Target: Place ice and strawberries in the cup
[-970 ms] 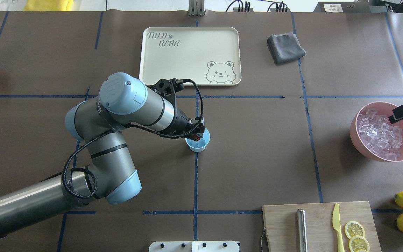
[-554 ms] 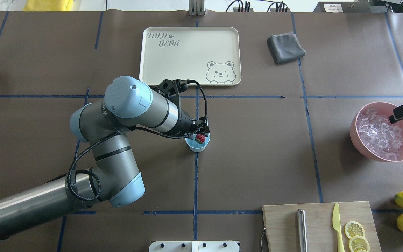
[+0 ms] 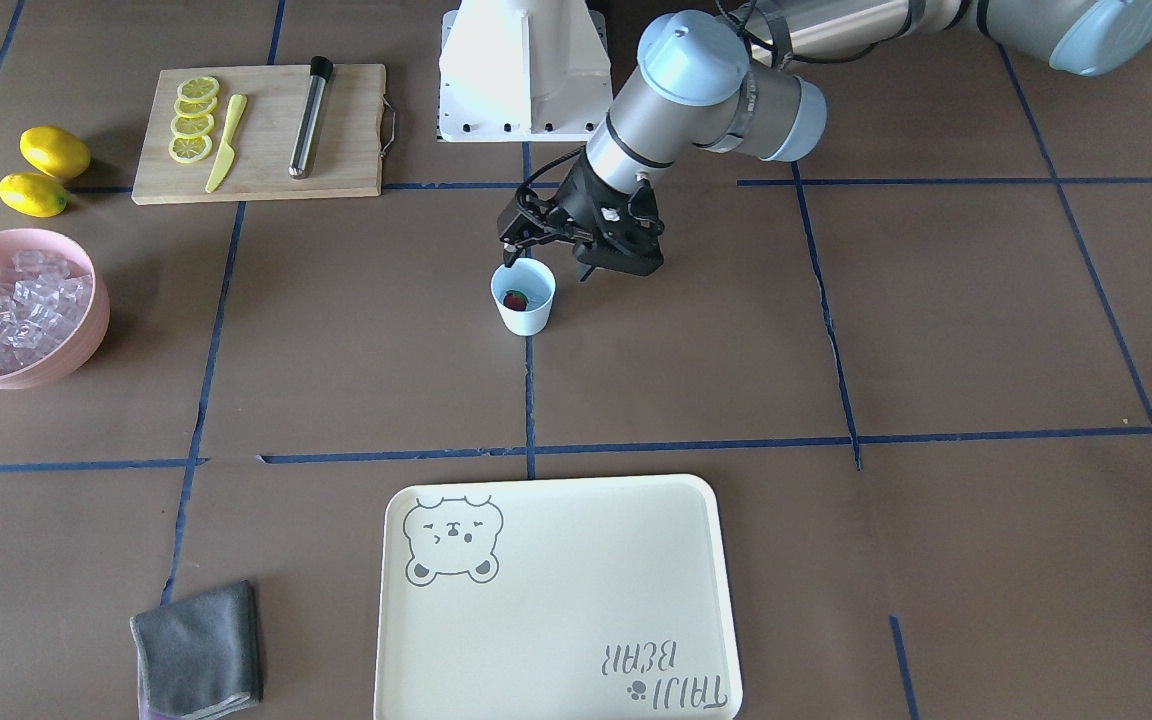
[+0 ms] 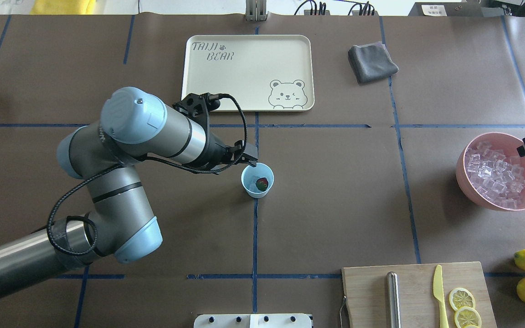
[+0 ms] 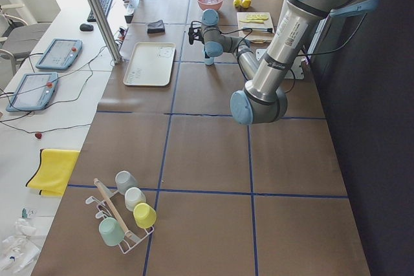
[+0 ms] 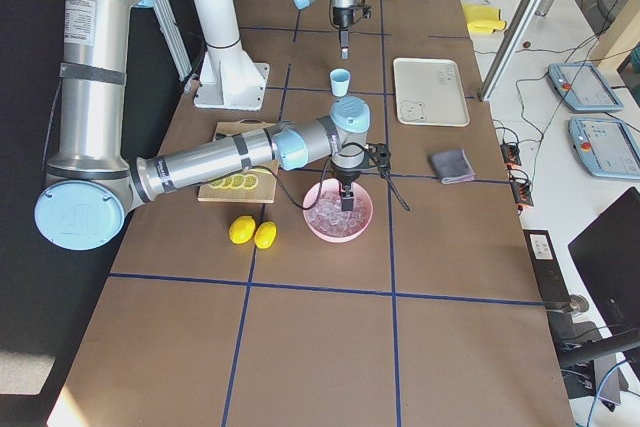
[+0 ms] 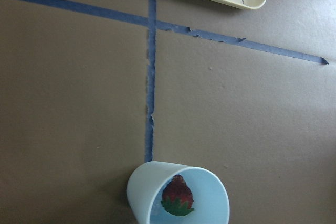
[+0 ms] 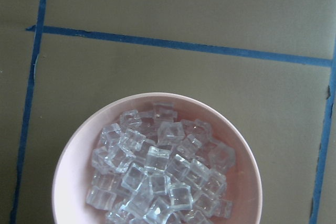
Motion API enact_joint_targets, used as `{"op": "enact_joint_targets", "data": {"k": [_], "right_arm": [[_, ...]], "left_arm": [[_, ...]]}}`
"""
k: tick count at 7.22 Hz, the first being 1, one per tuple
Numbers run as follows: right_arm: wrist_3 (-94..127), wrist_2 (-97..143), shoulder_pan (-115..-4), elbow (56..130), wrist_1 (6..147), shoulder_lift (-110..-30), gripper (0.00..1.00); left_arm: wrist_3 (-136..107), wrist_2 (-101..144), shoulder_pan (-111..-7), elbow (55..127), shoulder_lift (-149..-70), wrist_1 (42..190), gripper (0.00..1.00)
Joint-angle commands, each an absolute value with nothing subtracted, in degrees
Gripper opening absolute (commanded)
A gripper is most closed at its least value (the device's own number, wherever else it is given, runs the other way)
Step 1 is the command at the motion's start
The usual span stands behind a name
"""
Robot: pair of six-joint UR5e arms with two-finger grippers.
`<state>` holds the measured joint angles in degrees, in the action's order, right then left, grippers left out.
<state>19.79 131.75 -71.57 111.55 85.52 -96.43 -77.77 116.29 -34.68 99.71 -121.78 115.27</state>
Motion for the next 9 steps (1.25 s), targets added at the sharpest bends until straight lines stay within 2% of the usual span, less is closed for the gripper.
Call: {"op": "enact_joint_targets", "data": {"k": [1, 3, 5, 7, 8, 9], "right_arm": [[9.19, 131.92, -78.81, 105.94, 85.78, -96.07, 0.99], [-3.63, 131.92, -84.7, 97.69, 85.78, -94.67, 0.99], [-8.17, 131.92, -86.92, 93.61, 85.78, -93.52, 0.99], [-7.91, 133.75, -87.71, 93.6, 86.04, -93.51, 0.99], [-7.74, 134.29, -88.15, 93.69, 88.05, -93.34, 0.99], [-7.73, 134.3, -88.15, 93.6, 88.24, -93.08, 0.99]], "left_arm": [[-59.6, 122.23, -43.38, 110.52, -111.05, 104.05, 1.0], [-34.67, 122.26, -49.02, 122.64, -97.63, 87.77, 1.0], [-13.48, 122.52, -59.79, 124.63, -84.17, 86.92, 1.0], [8.26, 122.87, -75.25, 115.8, -81.65, 83.0, 1.0], [20.36, 128.18, -84.98, 106.09, -82.87, 81.66, 1.0], [26.39, 136.06, -88.64, 96.86, -84.1, 81.48, 1.0]]}}
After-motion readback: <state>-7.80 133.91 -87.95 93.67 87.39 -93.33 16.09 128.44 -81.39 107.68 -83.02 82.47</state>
